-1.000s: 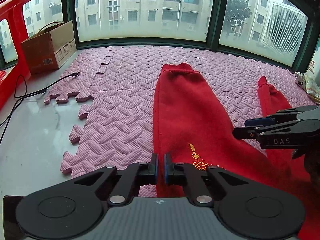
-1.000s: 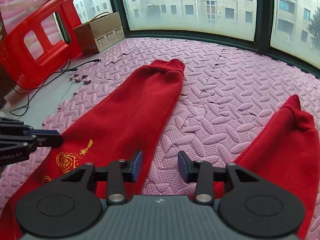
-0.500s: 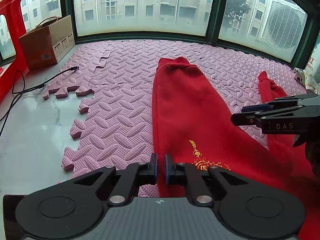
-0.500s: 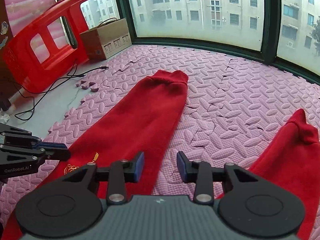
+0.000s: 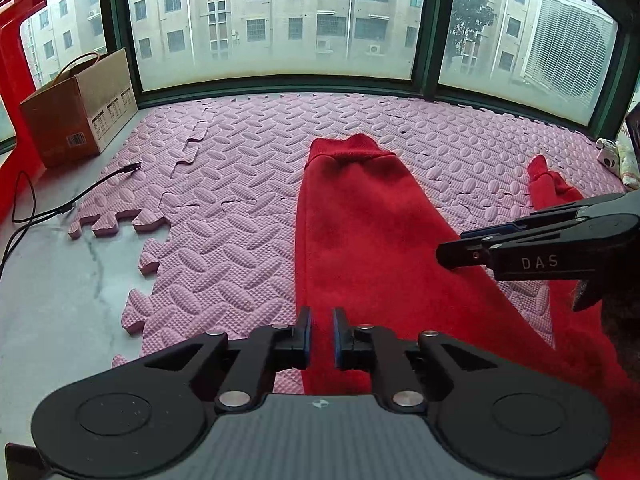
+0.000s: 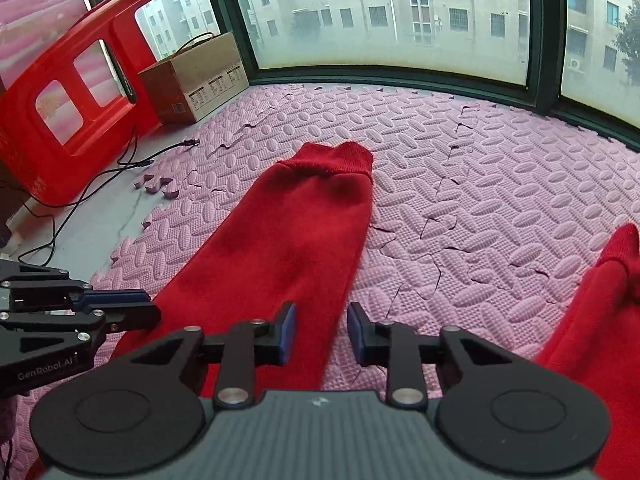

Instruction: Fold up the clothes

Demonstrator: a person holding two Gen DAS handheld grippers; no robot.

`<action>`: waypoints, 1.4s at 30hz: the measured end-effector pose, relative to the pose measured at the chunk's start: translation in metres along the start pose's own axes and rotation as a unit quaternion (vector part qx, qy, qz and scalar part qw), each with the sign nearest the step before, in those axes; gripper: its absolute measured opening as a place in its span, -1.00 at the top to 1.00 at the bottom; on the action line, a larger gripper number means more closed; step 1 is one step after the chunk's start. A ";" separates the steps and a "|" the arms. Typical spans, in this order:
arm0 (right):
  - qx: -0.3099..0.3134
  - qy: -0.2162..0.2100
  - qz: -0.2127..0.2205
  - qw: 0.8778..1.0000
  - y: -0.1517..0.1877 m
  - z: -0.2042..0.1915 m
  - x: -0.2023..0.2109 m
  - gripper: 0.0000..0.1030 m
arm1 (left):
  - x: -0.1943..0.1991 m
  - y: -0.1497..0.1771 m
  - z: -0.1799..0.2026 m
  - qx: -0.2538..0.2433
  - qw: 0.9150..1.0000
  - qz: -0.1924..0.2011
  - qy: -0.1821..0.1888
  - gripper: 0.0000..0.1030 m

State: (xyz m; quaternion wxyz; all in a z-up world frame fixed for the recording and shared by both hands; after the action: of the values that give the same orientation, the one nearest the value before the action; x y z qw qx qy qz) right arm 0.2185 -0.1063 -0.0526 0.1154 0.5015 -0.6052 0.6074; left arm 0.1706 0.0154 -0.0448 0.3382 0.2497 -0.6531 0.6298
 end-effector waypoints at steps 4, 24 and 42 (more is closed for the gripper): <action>0.008 0.014 0.011 1.000 0.001 0.001 -0.001 0.83 | -0.008 0.001 -0.006 -0.004 1.000 -0.005 -0.009 0.86; 0.114 -0.049 -0.005 0.992 0.039 -0.031 0.057 0.75 | 0.050 0.025 0.040 -0.019 0.996 0.008 0.085 0.80; 0.227 -0.013 0.015 0.974 0.095 -0.092 0.087 0.36 | 0.073 0.083 0.028 -0.022 0.998 -0.019 0.049 0.79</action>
State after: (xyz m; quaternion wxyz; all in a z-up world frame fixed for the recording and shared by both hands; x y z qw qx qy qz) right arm 0.0635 -0.0914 -0.0250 -0.0183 0.5135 -0.4606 0.7238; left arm 0.0577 0.0015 -0.0429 0.3870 0.2237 -0.6447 0.6201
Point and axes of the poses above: each gripper's, at about its wrist camera, not at the fingertips, and x roughly against the way its jaws point, z to its right, y to its underside, the point moved 10 cm from there along -x, roughly the way its jaws point
